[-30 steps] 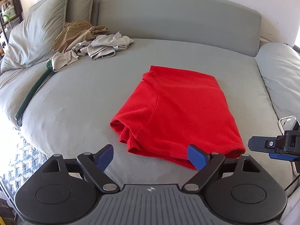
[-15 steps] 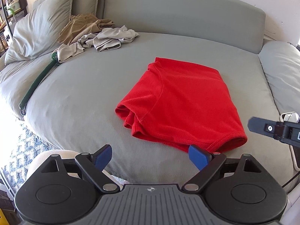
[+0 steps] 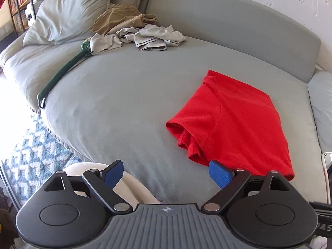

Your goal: Fold clothes

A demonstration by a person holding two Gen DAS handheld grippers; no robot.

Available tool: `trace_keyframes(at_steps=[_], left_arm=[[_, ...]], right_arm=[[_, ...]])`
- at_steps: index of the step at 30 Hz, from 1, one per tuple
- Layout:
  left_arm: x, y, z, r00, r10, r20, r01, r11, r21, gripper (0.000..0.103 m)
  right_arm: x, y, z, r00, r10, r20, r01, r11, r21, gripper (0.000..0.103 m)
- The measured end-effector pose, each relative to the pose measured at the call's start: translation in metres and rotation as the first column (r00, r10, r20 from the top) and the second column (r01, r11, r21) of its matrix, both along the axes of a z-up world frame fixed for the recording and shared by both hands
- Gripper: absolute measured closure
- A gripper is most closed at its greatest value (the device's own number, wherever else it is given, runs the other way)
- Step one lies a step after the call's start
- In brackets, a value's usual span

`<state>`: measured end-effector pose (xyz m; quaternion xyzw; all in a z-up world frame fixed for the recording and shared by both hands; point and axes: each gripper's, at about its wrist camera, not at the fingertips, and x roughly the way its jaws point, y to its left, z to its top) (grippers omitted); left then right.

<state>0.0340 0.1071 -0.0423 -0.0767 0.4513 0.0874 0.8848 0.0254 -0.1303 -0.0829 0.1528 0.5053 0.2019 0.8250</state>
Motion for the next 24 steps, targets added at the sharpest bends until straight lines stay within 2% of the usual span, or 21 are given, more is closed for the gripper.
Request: trace_keyframes(at_steps=[2,5,6,7,10,14,16,18,21,24], left_arm=[[0.007,0.015,-0.002,1.0,0.02,-0.018,-0.022,0.995,-0.098,0.014],[0.022,0.035,-0.011,0.998,0.049,-0.045,-0.06,0.952,-0.299,0.014],[0.025,0.038,-0.013,0.997,0.069,-0.037,-0.077,0.943,-0.325,0.014],[0.028,0.039,-0.014,0.997,0.078,-0.02,-0.08,0.938,-0.337,0.014],[0.037,0.043,-0.023,0.996,0.089,-0.012,-0.086,0.906,-0.415,0.014],[0.045,0.052,-0.047,0.987,0.13,-0.089,-0.158,0.821,-0.548,0.015],[0.043,0.055,-0.058,0.986,0.141,-0.089,-0.165,0.755,-0.635,0.015],[0.042,0.06,-0.068,0.987,0.145,-0.075,-0.154,0.674,-0.723,0.018],[0.044,0.06,-0.077,0.986,0.155,-0.054,-0.141,0.631,-0.763,0.019],[0.051,0.061,-0.087,0.985,0.162,-0.055,-0.145,0.612,-0.778,0.02]], right_arm=[[-0.005,-0.019,0.002,0.997,-0.058,-0.043,0.062,0.993,0.104,0.041],[-0.006,-0.045,0.006,0.986,-0.162,-0.047,0.169,0.965,0.201,0.031],[-0.007,-0.053,0.007,0.979,-0.197,-0.05,0.203,0.951,0.232,0.023],[-0.005,-0.062,0.008,0.971,-0.233,-0.055,0.239,0.935,0.264,0.02],[0.0,-0.078,0.003,0.953,-0.288,-0.096,0.304,0.89,0.34,0.02],[0.006,-0.086,-0.009,0.938,-0.314,-0.146,0.346,0.859,0.378,0.02],[0.009,-0.085,-0.014,0.936,-0.314,-0.161,0.352,0.854,0.383,0.02],[0.012,-0.084,-0.019,0.934,-0.313,-0.172,0.356,0.849,0.39,0.02],[0.017,-0.086,-0.025,0.93,-0.316,-0.189,0.367,0.842,0.394,0.02],[0.018,-0.087,-0.029,0.926,-0.326,-0.19,0.376,0.833,0.406,0.02]])
